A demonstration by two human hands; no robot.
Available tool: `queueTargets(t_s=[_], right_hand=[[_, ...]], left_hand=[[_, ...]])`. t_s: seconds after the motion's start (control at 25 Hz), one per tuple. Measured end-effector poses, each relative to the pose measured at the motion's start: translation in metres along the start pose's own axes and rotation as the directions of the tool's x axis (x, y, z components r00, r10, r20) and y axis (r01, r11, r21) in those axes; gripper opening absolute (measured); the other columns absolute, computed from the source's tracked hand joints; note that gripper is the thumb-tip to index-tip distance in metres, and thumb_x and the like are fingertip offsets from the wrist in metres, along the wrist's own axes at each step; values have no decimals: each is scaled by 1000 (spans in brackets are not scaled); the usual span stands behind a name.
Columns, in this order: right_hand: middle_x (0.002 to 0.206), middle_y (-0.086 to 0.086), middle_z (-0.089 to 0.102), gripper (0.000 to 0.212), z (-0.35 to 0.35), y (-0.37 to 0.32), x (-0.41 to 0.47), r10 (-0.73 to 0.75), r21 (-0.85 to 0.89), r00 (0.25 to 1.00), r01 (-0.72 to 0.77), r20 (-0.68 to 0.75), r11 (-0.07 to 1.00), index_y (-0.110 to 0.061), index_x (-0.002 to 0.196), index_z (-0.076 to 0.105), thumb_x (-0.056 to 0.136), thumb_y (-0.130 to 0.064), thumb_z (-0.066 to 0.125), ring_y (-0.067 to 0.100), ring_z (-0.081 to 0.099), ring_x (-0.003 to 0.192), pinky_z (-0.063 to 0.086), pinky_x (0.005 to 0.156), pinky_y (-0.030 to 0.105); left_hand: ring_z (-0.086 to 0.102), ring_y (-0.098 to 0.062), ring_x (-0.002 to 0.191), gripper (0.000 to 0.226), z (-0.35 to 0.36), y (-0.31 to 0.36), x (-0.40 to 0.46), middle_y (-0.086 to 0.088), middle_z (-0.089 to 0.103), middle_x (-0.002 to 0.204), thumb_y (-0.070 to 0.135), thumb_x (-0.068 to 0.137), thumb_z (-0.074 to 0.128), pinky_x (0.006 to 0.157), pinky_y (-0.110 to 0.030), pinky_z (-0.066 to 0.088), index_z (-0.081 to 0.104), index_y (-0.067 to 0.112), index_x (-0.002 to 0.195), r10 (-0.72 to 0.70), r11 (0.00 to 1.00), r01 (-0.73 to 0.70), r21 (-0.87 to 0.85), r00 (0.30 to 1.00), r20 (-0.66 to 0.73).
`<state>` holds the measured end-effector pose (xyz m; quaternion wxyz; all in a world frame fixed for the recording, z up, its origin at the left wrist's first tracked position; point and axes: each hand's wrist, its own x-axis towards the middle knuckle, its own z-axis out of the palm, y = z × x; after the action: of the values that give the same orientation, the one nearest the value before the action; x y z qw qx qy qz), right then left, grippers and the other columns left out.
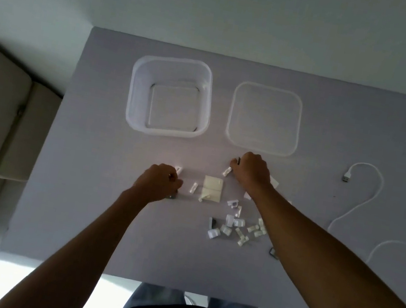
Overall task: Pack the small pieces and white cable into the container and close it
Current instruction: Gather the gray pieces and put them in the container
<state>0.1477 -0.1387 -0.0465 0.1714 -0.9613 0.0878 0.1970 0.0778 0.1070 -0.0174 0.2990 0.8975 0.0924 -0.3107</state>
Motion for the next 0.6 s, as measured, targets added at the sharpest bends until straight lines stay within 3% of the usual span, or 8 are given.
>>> queueTargets(t_s=[0.16,0.28,0.48,0.6], right_hand=[[93,24,68,34,1,-7,-10,29,100,999,-26,-27,995,0,83,65,92,-29,50,42,63,90,45,73,37],[70,12,61,30,-3,-16,-20,26,263,999,-17,-30,965,-7,71,58,93,-27,51,31,57,70,35,63,30],[58,10,62,35,-5,-45,-40,-27,543,997,61,-70,837,-5,65,58,93,-26,55,26,59,56,46,57,34],[56,9,62,36,-14,-70,-38,-99,624,988,150,-115,767,0,73,63,95,-28,54,21,59,51,50,55,34]], left_hand=[[68,-29,79,29,22,-34,-10,-4,72,85,44,86,60,72,-37,56,52,22,104,50,970,-56,236,998,31],[66,-39,81,31,33,-39,-15,-14,69,89,42,91,53,68,-42,55,46,15,103,110,948,-99,304,994,-17],[66,-35,81,29,27,-44,-13,-12,70,91,42,95,47,70,-45,56,48,14,98,73,986,-70,154,997,-17],[68,-21,75,28,-5,-28,-15,2,73,81,43,98,44,68,-39,56,53,17,98,77,995,-84,-46,987,-143]])
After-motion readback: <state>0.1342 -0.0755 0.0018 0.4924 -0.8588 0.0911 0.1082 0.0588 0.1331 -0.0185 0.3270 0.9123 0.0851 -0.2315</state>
